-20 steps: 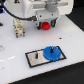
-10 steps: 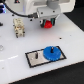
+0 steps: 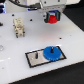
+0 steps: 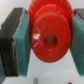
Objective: Insert the blue gear onto the right peg, followed by the red gear
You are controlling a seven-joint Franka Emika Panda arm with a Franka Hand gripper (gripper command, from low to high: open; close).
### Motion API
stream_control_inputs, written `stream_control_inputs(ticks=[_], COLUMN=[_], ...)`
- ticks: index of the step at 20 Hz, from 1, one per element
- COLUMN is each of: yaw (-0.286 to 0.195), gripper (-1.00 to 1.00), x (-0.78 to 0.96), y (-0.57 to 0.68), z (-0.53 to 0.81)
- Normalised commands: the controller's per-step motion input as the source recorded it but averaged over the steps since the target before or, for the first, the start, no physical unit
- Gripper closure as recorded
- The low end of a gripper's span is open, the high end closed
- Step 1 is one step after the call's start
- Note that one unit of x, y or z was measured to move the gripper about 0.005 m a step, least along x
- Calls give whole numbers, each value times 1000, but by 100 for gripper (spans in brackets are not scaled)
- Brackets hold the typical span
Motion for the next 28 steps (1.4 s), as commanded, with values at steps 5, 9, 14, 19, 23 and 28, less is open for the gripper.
stream_control_inputs(ticks=[5,9,14,19,23,28], yaw=[0,0,0,0,0,0], gripper=[100,100,100,100,100,100], x=[719,760,767,773,779,765], y=[0,0,-27,-77,-105,-162], z=[561,492,409,331,275,218])
